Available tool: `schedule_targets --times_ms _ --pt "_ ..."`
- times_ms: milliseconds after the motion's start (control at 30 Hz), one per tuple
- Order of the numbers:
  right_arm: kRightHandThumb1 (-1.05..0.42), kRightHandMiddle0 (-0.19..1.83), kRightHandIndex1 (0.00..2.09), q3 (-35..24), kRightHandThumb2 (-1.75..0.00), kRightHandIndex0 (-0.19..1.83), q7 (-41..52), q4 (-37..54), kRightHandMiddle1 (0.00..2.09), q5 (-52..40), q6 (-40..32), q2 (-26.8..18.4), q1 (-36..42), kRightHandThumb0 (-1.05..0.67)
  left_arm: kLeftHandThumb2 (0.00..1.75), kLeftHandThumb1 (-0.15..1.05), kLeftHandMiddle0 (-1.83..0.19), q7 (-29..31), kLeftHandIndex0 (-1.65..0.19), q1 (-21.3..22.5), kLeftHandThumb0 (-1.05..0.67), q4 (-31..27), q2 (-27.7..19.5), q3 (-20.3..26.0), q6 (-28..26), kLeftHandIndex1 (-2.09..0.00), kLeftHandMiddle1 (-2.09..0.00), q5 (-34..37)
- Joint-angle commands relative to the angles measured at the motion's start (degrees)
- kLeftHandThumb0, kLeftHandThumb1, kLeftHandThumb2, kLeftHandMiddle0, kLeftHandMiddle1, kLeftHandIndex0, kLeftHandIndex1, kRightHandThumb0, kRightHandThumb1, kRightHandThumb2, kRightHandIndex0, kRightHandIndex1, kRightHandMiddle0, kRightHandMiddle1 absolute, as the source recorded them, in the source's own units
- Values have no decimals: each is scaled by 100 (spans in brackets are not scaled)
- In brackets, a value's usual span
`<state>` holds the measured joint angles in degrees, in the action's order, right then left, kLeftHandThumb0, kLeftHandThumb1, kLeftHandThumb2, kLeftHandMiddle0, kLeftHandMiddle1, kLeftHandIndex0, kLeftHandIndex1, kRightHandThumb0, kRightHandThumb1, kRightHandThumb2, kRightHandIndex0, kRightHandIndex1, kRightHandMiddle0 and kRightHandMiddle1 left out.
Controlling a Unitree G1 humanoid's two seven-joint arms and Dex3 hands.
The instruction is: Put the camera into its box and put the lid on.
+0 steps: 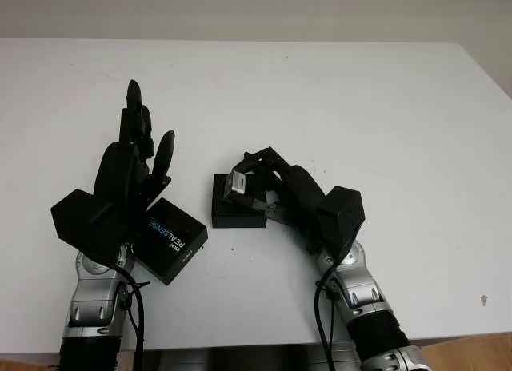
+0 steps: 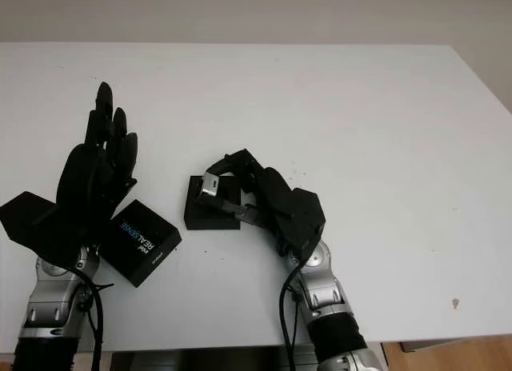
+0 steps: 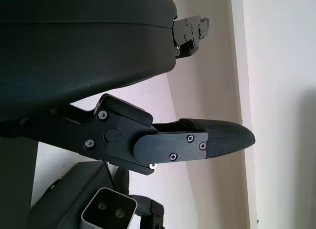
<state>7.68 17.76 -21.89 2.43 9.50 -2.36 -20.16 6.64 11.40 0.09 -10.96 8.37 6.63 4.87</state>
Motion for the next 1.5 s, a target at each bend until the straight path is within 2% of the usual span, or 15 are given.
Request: schedule_targets --times_ms 0,167,267,367,467,533,600,1033,1200,1367,1467 --pt "-102 24 6 106 -5 23 82 -108 173 102 30 -116 74 -48 48 105 19 23 19 -5 -78 -28 -6 30 65 0 -2 38" --pt "-103 26 6 204 -6 24 121 54 175 458 101 -487 -9 -52 46 105 19 13 19 -21 -79 -82 -22 39 -21 -1 -2 56" --pt "-101 24 6 277 -5 24 130 272 169 734 115 -743 -24 -50 47 105 19 -1 19 -16 -78 -81 -20 39 -13 -1 -3 47" --pt "-100 16 4 364 -5 19 89 596 136 1053 64 -987 29 -54 47 105 19 25 19 -8 -78 -57 -40 38 40 -2 -3 41" --pt "-97 12 3 436 -5 11 9 915 93 1364 84 -1203 104 -56 47 105 19 13 19 11 -78 -39 -63 42 36 -2 -3 7" --pt "-97 12 2 466 -5 4 -22 1148 73 1542 55 -1328 163 -55 48 105 18 -7 19 12 -79 -35 -76 38 43 -2 -4 -34" --pt "-97 13 2 477 -5 1 -90 1342 63 1676 107 -1422 233 -53 48 105 18 -4 18 17 -79 -28 -78 43 53 -2 -4 -42" --pt "-98 7 2 536 -6 -10 -380 1971 40 2113 324 -1711 462 -50 47 105 19 43 17 103 -79 52 -136 46 102 -4 -5 -51" --pt "-103 -7 2 476 -6 -18 -596 2221 17 2444 266 -1781 435 -58 46 105 19 49 18 99 -80 52 -163 50 117 -4 -5 -63" --pt "-105 -15 4 307 -16 -17 -943 2536 9 2682 194 -1790 391 -66 46 105 19 19 18 103 -81 42 -160 39 84 -4 -5 -75" --pt "-105 -15 6 274 -22 -15 -1177 2680 8 2888 387 -1884 356 -71 47 105 19 47 18 99 -80 52 -163 39 93 -4 -5 -57"
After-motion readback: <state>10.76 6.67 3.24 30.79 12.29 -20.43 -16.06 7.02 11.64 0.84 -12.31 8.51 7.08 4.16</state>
